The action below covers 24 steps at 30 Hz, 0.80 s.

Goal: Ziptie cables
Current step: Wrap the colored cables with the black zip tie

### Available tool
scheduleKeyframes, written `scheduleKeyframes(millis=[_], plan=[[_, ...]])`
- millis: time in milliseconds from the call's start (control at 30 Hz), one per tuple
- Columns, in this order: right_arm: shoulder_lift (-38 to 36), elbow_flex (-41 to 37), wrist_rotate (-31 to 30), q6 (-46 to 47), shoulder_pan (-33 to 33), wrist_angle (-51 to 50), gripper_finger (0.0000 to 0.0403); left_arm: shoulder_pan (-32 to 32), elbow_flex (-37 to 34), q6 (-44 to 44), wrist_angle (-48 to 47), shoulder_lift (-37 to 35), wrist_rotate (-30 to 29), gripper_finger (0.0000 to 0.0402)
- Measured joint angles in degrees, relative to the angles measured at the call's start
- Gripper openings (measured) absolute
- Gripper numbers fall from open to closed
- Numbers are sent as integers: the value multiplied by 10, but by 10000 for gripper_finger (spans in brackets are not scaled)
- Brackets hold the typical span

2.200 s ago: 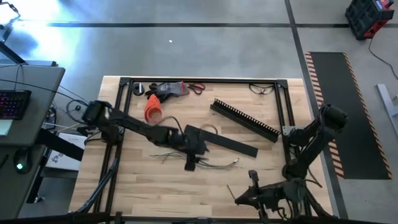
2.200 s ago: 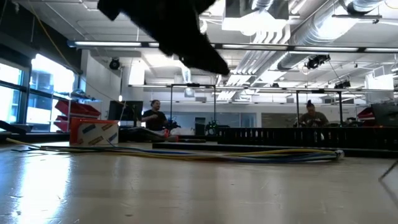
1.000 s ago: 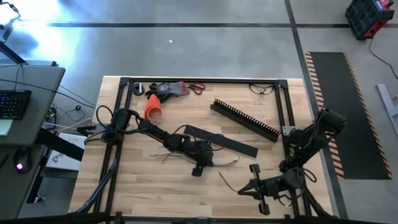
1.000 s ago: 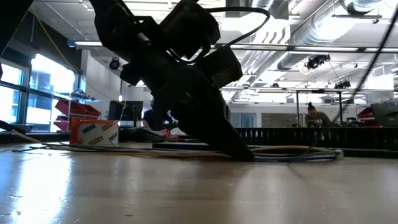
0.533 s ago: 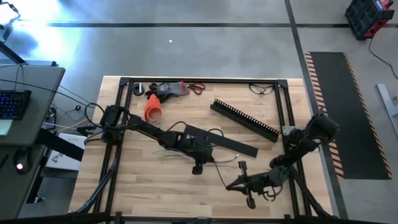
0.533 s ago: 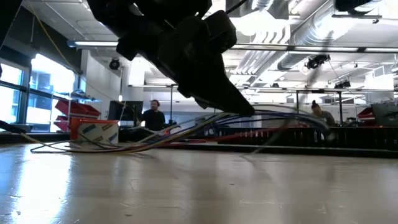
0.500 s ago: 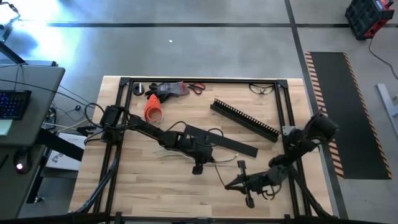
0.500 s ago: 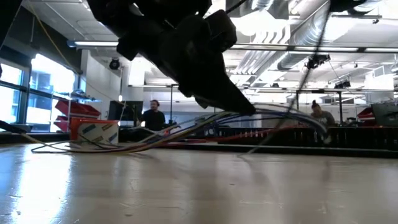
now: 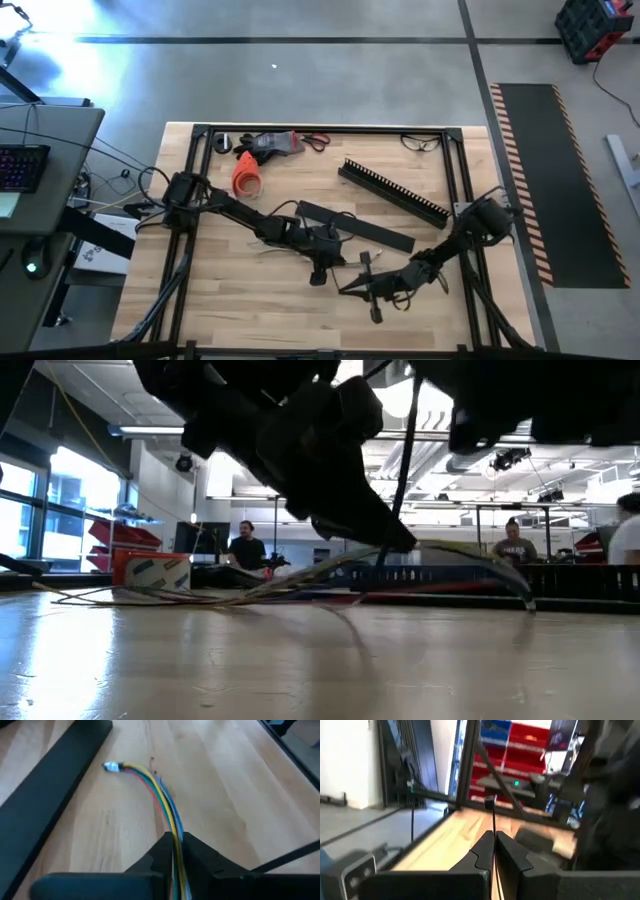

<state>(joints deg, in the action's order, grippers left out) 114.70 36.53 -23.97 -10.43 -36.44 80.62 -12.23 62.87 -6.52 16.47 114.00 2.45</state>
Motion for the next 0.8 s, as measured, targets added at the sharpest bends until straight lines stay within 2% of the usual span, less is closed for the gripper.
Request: scheduleKeyframes(millis=[133, 333, 500, 600, 700, 800], plan=[[37, 24, 1, 20, 8, -12, 0, 0, 1, 8, -63, -49, -19, 68], [84, 20, 4, 127, 42, -6, 0, -45, 0, 66, -110, -125, -126, 98], [107, 20, 44, 145, 60, 31, 0, -93, -43, 46, -48, -140, -157, 95], [108, 20, 45, 156, 72, 29, 0, -116, -85, 20, 15, -128, -205, 94], [108, 20, 46, 192, 82, 31, 0, -135, -132, -2, 105, -113, -238, 95], [108, 20, 51, 236, 87, 28, 0, -152, -180, 11, 225, -93, -240, 96]])
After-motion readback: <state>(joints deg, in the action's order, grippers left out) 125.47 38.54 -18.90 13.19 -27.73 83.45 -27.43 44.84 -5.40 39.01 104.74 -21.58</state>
